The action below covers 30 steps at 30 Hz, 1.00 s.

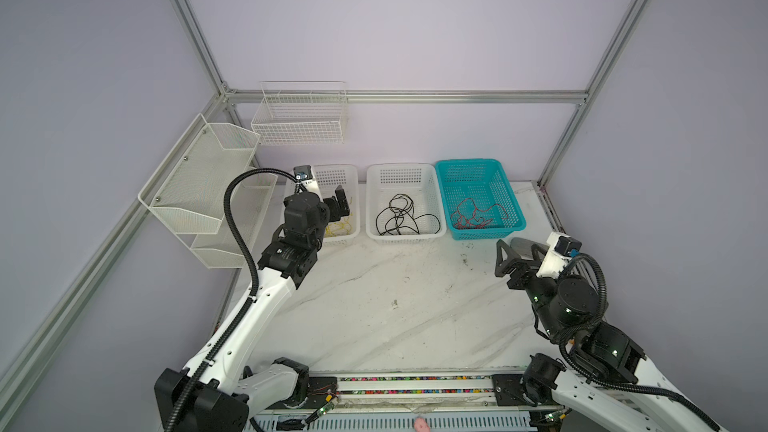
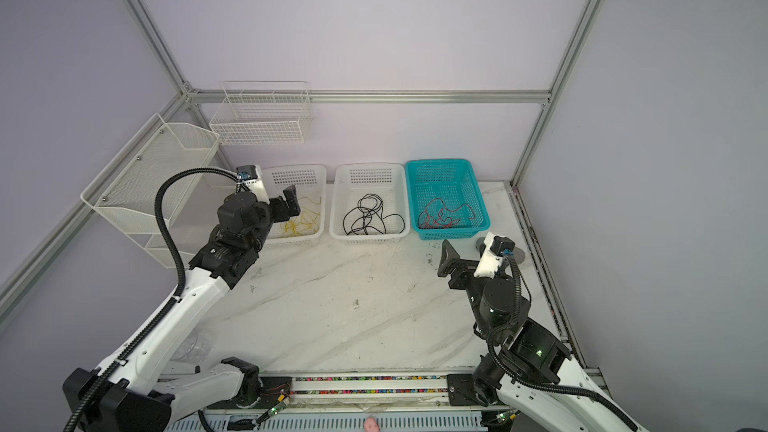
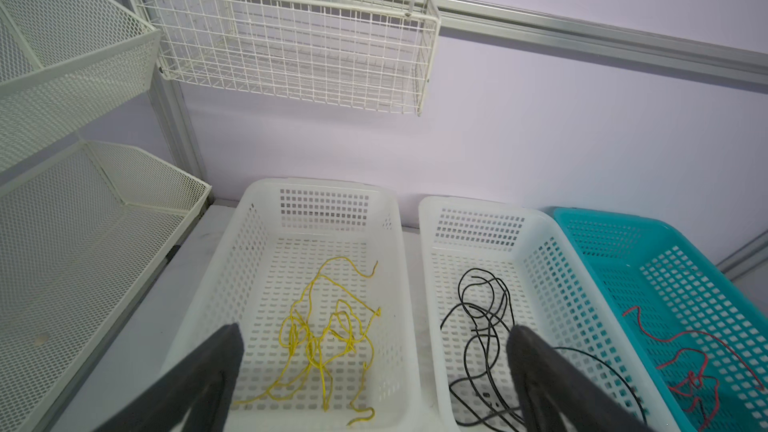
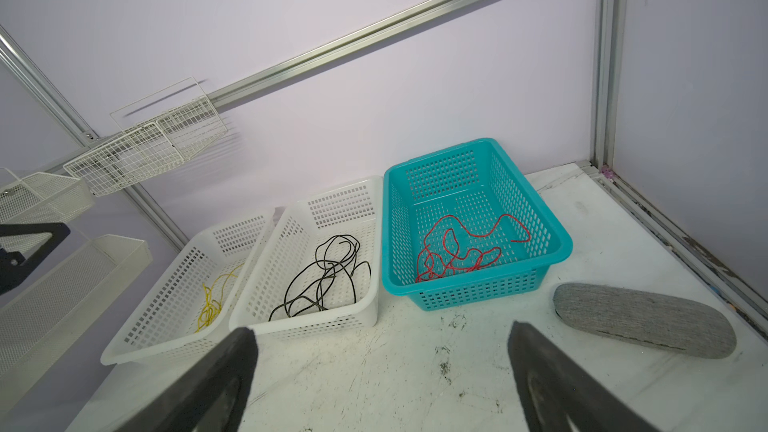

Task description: Untangle the cables

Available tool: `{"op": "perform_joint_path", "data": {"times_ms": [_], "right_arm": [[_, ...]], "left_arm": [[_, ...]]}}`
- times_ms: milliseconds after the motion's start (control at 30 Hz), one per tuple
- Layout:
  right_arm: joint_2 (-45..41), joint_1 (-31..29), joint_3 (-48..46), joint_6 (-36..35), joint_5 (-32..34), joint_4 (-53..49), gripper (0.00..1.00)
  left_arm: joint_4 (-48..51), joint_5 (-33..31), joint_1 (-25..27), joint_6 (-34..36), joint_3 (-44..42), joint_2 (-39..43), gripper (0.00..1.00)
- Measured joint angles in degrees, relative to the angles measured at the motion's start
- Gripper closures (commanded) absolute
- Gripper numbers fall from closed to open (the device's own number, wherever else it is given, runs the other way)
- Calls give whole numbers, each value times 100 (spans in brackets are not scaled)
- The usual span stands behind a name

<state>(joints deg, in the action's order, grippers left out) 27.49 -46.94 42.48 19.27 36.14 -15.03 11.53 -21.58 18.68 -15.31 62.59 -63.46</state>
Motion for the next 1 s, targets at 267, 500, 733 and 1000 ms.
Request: {"op": "perform_joint_path", "data": {"times_ms": [267, 500, 733, 1000], "right_arm": [[105, 0, -354, 94, -2, 308, 3], [581, 0, -503, 48, 273, 931, 3], [901, 15, -1078, -544, 798, 2223, 3], [1755, 1637, -1217, -767, 404, 3193, 3]], "left_arm": [[227, 33, 120, -4, -820, 1014, 0], [673, 33, 260, -87, -1327, 1360, 0], [927, 70, 289, -339, -1827, 1665, 0], [981, 282, 376, -507, -2234, 1851, 0]]}}
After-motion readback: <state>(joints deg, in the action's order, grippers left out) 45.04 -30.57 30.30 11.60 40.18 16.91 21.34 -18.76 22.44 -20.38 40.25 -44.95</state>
